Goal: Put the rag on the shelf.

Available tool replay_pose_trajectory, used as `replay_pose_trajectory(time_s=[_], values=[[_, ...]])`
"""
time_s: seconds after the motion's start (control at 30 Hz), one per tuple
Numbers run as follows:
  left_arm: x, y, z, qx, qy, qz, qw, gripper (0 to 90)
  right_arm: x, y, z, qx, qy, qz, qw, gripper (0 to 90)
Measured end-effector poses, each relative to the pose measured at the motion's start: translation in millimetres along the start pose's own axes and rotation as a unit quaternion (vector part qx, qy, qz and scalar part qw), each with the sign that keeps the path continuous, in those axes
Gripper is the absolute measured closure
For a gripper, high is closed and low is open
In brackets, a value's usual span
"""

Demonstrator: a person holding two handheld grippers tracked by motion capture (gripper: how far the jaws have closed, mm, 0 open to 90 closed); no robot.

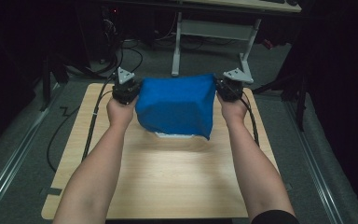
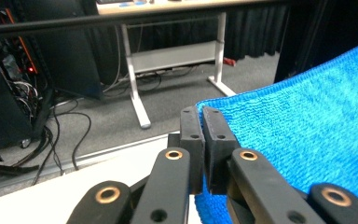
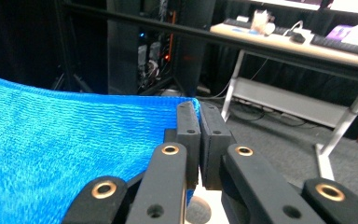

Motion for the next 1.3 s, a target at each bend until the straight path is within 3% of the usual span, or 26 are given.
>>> replay_pose_trajectory(time_s=[0.03,0.13,0.23,0.43,0.6,0.77,0.9,1.03,1.17,1.3], values=[[0.2,1.8,-9.5,0.0,-0.009,-0.007,0.9999,88.2,-1.1,-2.5,-8.6,-0.001,-0.006,0.007,1.0,89.0],[2.9,3.1,-14.2,0.007,-0.006,-0.013,0.9999,88.2,-0.5,-5.3,-14.7,-0.002,-0.008,0.012,0.9999,89.0],[8.6,7.8,-25.0,0.004,-0.01,-0.021,0.9997,88.1,4.5,-11.5,-23.7,-0.018,-0.007,0.026,0.9995,89.0],[17.2,14.8,-36.5,0.011,-0.016,-0.035,0.9992,88.1,14.9,-21.7,-34.4,-0.015,-0.007,0.034,0.9993,88.9],[26.6,26.8,-50.2,0.002,-0.024,-0.048,0.9986,88.1,32.1,-30.9,-51.7,-0.01,-0.016,0.039,0.9991,88.8],[37.1,33.6,-61.4,0.019,-0.021,-0.061,0.9977,88.1,42.5,-37.4,-63.0,-0.002,-0.029,0.044,0.9986,88.8],[38.0,35.2,-69.1,0.02,-0.025,-0.062,0.9976,88.1,43.1,-42.9,-71.0,0.017,-0.046,0.046,0.9978,88.8],[34.1,35.9,-87.1,0.03,-0.04,-0.066,0.9965,88.1,39.4,-50.1,-82.3,0.035,-0.066,0.044,0.9962,88.7],[31.7,35.8,-93.9,0.043,-0.04,-0.076,0.9954,88.1,37.2,-52.1,-95.5,0.029,-0.075,0.045,0.9957,88.7],[27.7,38.7,-99.6,0.04,-0.046,-0.084,0.9946,88.1,34.9,-48.7,-111.0,0.024,-0.093,0.044,0.9944,88.7]])
Point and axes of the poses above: each handheld gripper's, and its own axes: x roughly backward along the jaws, z roughly out of its top, y roughly to its right, the point moved 8 cm from there along -x, roughly forward along the jaws, and after that the axes turned 3 degrees about y, right-handed, at the moved point
